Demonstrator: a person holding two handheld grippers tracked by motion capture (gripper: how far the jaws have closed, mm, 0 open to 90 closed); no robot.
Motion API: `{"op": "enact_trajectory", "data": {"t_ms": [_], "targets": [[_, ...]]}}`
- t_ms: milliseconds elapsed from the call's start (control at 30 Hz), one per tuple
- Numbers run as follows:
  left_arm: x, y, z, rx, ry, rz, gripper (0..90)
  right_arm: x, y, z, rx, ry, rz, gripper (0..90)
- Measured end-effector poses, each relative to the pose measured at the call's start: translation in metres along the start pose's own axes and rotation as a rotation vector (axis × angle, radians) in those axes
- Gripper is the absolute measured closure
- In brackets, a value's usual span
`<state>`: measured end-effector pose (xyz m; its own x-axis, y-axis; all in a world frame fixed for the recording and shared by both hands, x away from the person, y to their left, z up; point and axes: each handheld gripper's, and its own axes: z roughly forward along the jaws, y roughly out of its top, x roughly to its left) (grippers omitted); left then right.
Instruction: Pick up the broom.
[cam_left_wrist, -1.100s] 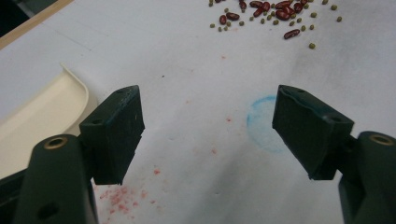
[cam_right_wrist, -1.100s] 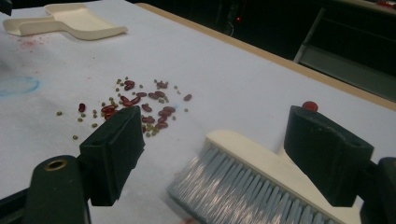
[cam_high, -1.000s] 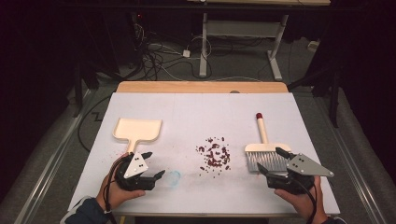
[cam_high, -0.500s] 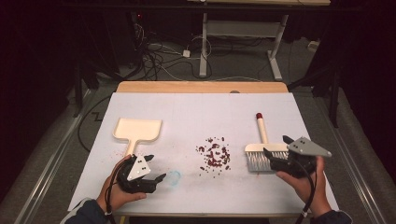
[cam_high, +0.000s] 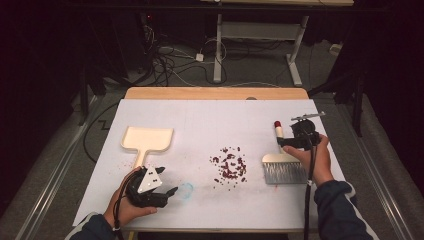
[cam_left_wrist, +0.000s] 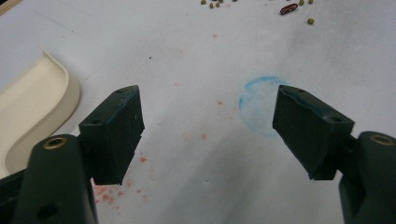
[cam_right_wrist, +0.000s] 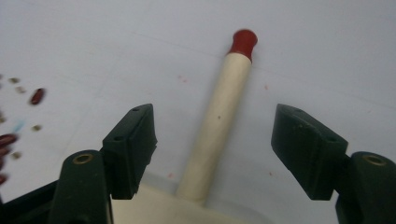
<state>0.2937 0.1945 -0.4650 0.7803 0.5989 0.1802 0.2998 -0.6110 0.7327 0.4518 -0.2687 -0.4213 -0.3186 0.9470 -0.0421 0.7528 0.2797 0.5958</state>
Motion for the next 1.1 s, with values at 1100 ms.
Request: {"op": "enact_trajectory", "data": {"t_ms": [1100], "targets": [[0.005, 0.001, -0.008, -0.010, 0.021, -0.022, 23.9, 0.006, -0.003, -0.005, -0.161, 0.013, 0.016, 70.5]]}}
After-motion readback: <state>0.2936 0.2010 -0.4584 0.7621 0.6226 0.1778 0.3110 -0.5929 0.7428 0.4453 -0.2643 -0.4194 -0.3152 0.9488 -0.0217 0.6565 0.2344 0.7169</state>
